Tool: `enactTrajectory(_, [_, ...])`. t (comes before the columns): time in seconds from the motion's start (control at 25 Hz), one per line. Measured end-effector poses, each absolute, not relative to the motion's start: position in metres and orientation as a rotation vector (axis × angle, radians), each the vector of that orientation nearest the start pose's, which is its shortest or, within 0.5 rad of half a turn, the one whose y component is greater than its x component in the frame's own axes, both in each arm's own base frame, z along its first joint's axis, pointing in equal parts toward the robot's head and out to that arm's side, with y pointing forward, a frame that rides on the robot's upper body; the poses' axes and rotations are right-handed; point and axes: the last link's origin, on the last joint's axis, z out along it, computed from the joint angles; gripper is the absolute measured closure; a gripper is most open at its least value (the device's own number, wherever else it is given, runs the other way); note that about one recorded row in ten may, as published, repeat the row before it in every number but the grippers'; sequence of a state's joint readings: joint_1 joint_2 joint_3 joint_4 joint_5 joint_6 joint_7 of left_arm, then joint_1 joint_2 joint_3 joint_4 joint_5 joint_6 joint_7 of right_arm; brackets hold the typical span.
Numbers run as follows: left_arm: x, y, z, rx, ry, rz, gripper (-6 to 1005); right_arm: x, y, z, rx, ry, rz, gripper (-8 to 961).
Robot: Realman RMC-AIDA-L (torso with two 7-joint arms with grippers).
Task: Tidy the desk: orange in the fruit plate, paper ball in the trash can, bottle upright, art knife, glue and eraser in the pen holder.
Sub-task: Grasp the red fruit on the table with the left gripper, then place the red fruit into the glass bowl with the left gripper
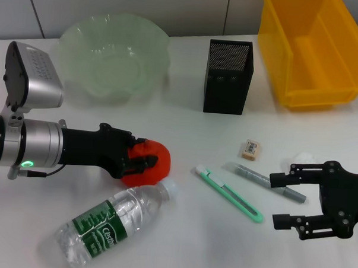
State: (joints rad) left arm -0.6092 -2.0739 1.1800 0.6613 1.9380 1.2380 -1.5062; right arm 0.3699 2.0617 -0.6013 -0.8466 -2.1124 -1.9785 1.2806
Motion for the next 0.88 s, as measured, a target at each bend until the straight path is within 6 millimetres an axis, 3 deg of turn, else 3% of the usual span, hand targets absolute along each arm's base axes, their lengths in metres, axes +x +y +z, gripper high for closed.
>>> enactTrajectory(0.4, [-0.231,0.360,-0.056,-2.855,-0.516,-0.303,729,0.284,0.255,0.042,-2.929,0.443,0.741,228])
enactTrajectory(0.72, [-0.189,0.381,-0.007,-2.785,-0.446,-0.514,819,0.281,0.258,0.040,-2.934,0.426,0.743,227])
enactTrajectory(0.88, [-0.164,0.401,0.004,-2.725,-0.380,-0.525,855,0.280,0.260,0.040,-2.931,0.421,0.743,227])
